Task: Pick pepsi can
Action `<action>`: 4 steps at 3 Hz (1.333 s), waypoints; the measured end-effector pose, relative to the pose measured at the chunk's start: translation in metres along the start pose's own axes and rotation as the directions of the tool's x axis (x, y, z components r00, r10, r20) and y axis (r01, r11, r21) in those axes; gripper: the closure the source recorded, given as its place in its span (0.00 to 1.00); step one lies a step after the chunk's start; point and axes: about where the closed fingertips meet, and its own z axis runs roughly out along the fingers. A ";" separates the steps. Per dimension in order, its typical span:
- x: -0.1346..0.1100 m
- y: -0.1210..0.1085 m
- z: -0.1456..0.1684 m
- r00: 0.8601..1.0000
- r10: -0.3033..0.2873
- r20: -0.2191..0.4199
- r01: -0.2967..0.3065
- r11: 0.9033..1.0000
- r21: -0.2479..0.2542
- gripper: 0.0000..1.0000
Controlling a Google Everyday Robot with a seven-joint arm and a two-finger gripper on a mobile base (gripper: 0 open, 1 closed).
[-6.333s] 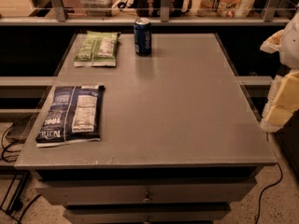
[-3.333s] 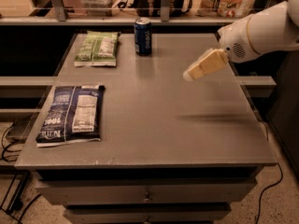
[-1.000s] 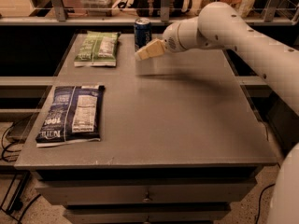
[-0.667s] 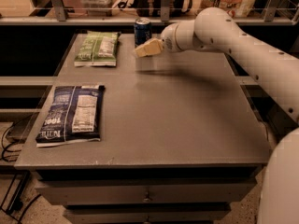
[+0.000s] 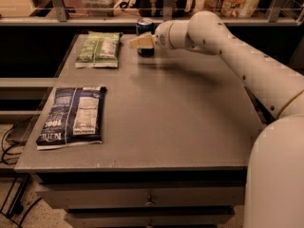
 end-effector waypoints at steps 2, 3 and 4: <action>-0.015 -0.002 0.010 0.999 -0.012 0.038 0.011 1.000 0.003 0.64; -0.037 -0.006 -0.009 0.997 -0.065 0.045 0.065 0.998 0.011 0.88; -0.083 -0.018 -0.055 0.984 -0.161 0.074 0.157 0.986 0.060 1.00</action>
Offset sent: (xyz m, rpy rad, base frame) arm 0.0131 0.0038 0.0215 0.0182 -0.0531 -0.0125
